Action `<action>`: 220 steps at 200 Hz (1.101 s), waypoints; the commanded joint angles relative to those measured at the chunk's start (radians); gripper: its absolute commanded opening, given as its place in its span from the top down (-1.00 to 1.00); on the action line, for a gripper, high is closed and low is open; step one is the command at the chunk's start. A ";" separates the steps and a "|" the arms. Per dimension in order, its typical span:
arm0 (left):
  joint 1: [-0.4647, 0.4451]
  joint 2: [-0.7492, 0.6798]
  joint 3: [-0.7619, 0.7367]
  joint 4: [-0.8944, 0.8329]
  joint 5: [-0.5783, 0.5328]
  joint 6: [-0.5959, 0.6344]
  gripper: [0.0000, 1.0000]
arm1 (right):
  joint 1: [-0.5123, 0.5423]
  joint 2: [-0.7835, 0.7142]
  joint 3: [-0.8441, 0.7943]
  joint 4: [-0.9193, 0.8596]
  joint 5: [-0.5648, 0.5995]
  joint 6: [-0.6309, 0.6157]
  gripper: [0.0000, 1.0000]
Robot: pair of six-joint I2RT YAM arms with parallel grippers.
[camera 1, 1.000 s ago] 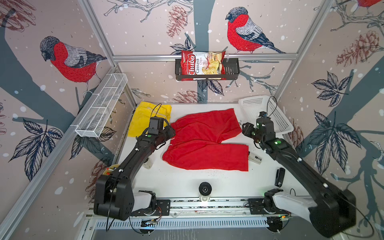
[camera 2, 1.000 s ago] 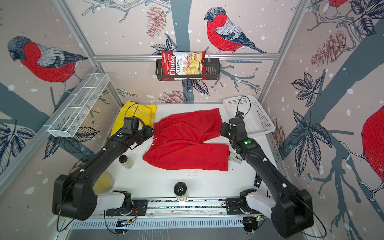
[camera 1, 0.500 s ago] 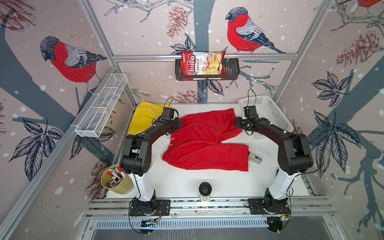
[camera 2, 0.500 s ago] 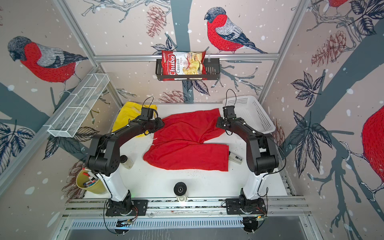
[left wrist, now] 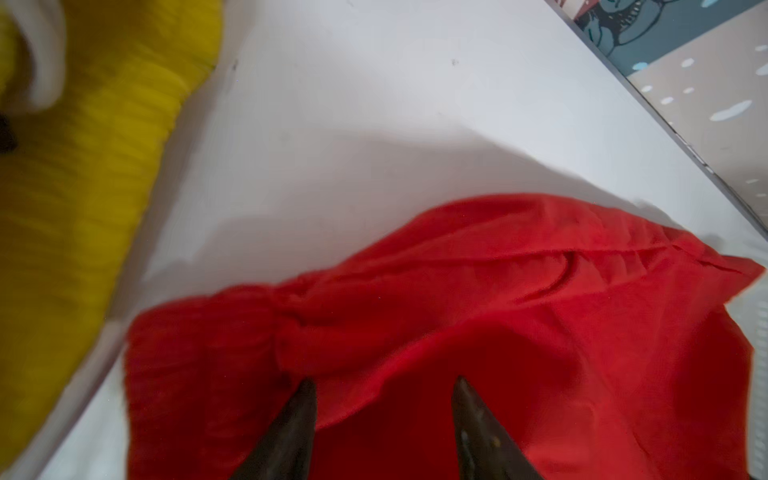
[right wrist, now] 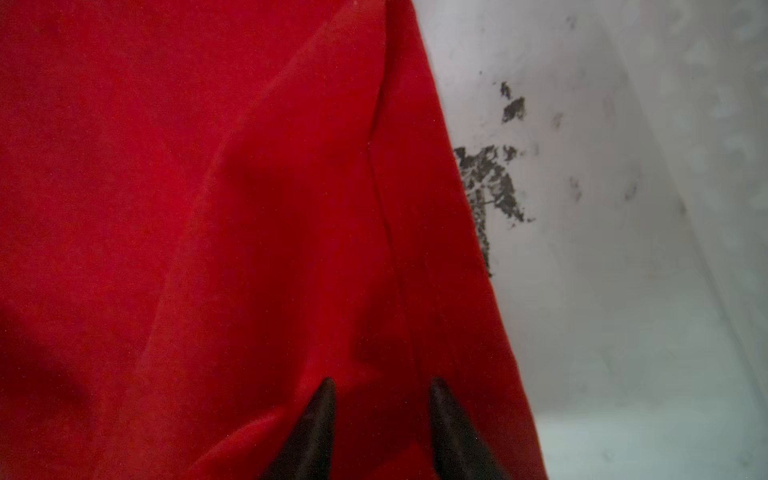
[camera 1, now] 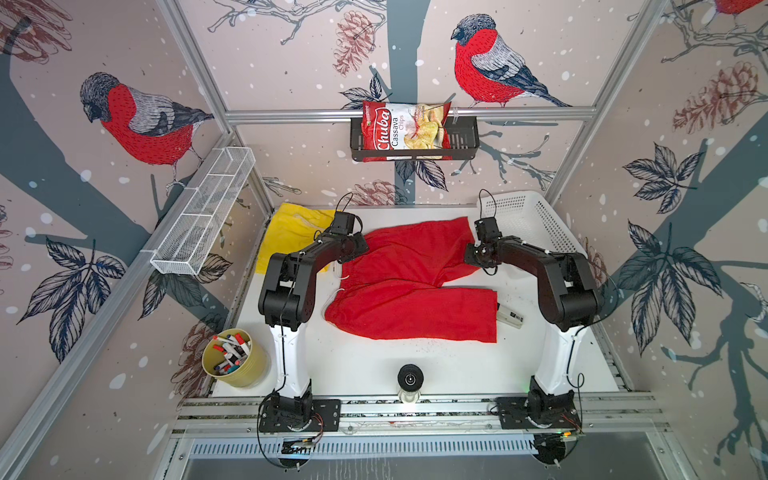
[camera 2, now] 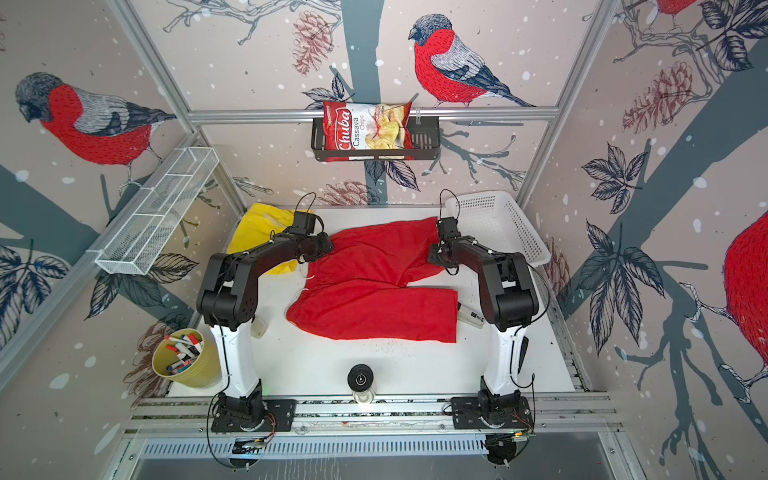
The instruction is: Fold and stack the shorts
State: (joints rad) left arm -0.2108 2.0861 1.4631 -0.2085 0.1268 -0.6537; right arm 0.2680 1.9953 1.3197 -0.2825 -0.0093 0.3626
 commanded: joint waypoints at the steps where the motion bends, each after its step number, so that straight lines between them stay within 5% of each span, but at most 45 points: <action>1: 0.004 0.038 0.049 -0.029 -0.039 0.021 -0.01 | 0.005 -0.048 -0.021 0.031 0.021 0.000 0.94; 64: 0.012 0.090 0.072 -0.044 -0.052 0.018 0.04 | 0.002 -0.232 -0.132 -0.001 0.218 0.009 1.00; 116: 0.024 0.113 0.076 -0.045 -0.056 0.023 0.05 | 0.001 -0.242 -0.268 -0.007 0.385 0.033 0.99; 163: 0.030 0.135 0.106 -0.065 -0.055 0.028 0.06 | 0.011 -0.203 -0.315 0.044 0.338 0.058 0.45; 220: 0.008 0.091 0.120 -0.077 -0.013 0.033 -0.23 | 0.048 -0.286 -0.127 0.004 0.208 0.039 0.20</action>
State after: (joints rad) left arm -0.1932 2.2024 1.5772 -0.2092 0.1047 -0.6342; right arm 0.3134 1.7378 1.1038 -0.2707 0.2531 0.3996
